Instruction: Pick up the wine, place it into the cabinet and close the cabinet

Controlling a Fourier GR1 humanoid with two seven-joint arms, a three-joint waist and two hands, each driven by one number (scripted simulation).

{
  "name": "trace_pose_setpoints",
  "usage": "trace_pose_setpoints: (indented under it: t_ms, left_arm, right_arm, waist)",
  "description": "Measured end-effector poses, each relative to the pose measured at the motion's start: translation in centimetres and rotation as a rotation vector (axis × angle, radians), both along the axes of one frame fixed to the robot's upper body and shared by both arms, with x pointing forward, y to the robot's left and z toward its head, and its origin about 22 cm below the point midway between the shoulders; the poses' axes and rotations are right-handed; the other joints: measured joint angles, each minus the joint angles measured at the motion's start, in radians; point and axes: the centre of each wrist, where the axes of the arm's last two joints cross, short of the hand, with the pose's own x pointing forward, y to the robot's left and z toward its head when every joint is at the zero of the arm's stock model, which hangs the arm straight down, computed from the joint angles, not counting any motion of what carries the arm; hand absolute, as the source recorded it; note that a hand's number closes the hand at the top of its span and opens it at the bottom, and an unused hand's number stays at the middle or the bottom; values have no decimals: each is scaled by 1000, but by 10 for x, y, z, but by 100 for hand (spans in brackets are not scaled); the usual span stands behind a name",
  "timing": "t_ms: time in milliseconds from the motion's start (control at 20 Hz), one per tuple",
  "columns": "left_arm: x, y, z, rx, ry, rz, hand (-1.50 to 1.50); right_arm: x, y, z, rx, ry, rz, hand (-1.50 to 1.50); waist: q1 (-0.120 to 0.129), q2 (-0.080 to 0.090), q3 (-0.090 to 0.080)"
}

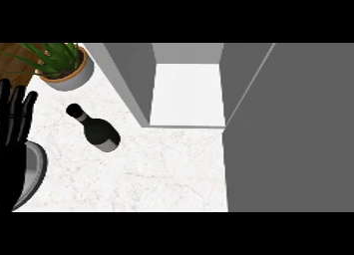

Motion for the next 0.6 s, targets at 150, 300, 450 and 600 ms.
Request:
trace_pose_setpoints:
  t_ms: [150,300,450,600]
  left_arm:
    - [11,7,-5,-16,10,-14,-150]
    - [27,20,-1,-55,9,-53,-150]
    - [34,13,-15,-210,143,-117,-150]
    - [33,14,-7,-305,221,-161,-150]
  right_arm:
    - [-4,-4,-6,2,7,22,-150]
    - [-19,-14,-3,-7,3,49,-150]
    - [-24,-4,-8,31,101,198,-150]
    - [-37,-4,-2,52,170,284,-150]
  waist:
    - [-13,-15,-8]
    - [-24,-22,-12]
    - [-27,-24,-14]
    - [-27,-29,-14]
